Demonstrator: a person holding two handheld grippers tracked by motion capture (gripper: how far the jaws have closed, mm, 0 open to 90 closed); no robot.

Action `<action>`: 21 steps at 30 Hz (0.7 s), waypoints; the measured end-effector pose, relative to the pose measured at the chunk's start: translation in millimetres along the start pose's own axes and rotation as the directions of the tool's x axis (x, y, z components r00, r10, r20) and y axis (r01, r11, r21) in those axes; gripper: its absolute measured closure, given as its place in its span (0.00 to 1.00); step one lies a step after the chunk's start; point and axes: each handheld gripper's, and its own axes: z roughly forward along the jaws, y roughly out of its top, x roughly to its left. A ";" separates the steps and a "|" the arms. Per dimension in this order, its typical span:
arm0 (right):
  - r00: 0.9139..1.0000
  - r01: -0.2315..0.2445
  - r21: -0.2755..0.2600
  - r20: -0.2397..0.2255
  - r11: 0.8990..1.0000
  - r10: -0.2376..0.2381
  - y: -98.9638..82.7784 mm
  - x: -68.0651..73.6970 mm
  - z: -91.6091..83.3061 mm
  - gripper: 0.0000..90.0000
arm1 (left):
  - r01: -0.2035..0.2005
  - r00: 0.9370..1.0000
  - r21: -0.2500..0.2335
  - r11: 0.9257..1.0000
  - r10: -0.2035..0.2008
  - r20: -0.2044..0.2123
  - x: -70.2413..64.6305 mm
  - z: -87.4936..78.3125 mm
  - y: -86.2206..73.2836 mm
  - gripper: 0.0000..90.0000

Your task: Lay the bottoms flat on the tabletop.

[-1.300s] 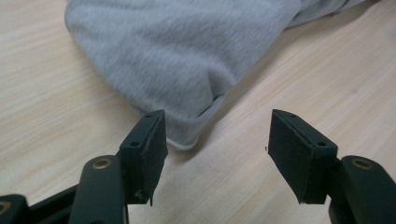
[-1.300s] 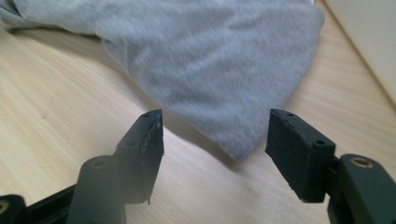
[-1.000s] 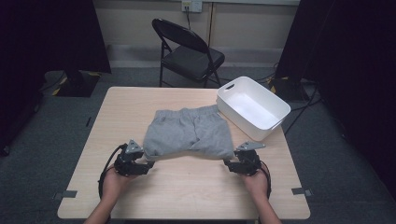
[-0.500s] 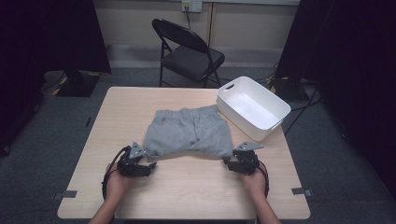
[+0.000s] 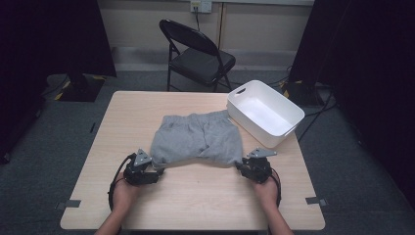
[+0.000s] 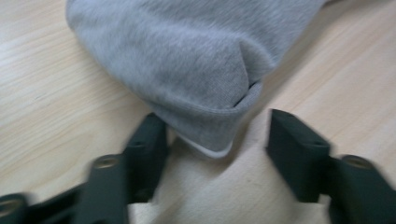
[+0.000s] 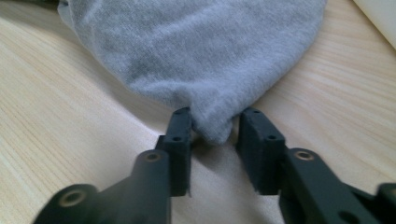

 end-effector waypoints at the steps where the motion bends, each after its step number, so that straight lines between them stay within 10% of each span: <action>1: 1.000 -0.001 0.000 0.001 1.000 0.001 0.0 0.0 -0.1 0.75 | -0.006 1.000 0.000 1.000 0.006 -0.004 -0.5 0.1 0.5 0.49; 11: 1.000 -0.017 -0.002 -0.020 1.000 0.017 -0.5 -1.7 -0.7 0.89 | 0.104 0.994 0.011 0.995 -0.104 0.032 -2.9 -1.2 7.2 0.88; 21: 0.998 -0.064 -0.055 -0.027 0.996 0.062 6.4 -10.2 -15.4 0.90 | 0.183 0.981 -0.015 0.983 -0.182 0.061 7.5 -21.4 19.8 0.92</action>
